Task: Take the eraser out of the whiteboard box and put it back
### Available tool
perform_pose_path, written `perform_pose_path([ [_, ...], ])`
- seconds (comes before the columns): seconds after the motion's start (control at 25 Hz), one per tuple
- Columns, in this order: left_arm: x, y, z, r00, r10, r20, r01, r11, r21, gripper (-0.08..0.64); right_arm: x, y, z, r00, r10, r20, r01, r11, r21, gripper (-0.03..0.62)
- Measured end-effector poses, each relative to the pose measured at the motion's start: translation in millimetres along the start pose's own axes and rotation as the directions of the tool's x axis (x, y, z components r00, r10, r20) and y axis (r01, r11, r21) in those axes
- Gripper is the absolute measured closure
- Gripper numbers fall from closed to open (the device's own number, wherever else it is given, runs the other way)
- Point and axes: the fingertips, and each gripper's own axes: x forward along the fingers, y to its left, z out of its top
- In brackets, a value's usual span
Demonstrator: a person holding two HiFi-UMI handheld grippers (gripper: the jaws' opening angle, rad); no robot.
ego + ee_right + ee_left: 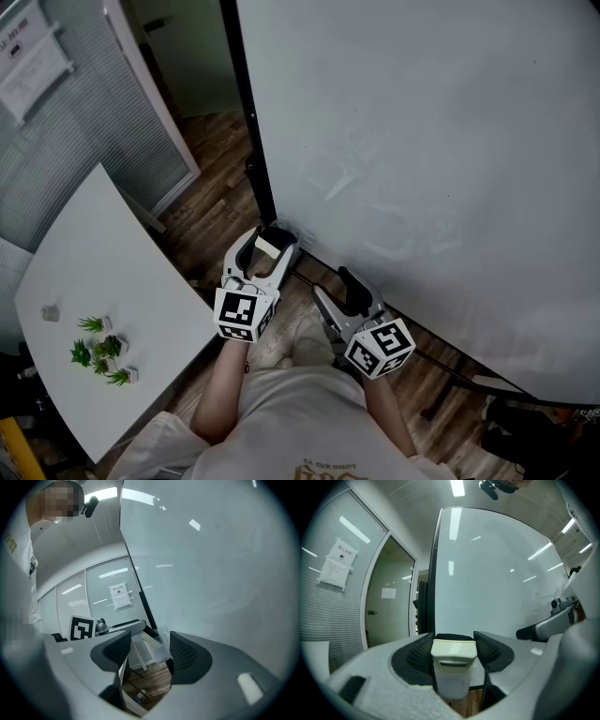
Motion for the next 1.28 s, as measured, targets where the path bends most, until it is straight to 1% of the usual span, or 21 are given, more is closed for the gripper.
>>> perform_pose_path([
  [0.52,-13,-2,12,0.999,0.014,0.034,-0.013,1.000,-0.015,0.293,-12,-4,7,0.999,-0.022,0.031,0.022,1.000,-0.004,0.328],
  [1.0,-26,-6,28,0.997,0.012,0.074,-0.013,1.000,0.002,0.293,-15,2,9,0.999,-0.017,0.034,0.018,1.000,-0.020,0.328],
  [1.28,-38,-8,38,0.994,0.019,0.105,-0.019,1.000,-0.007,0.294,-21,8,9,0.999,-0.012,0.039,0.013,1.000,-0.024,0.328],
])
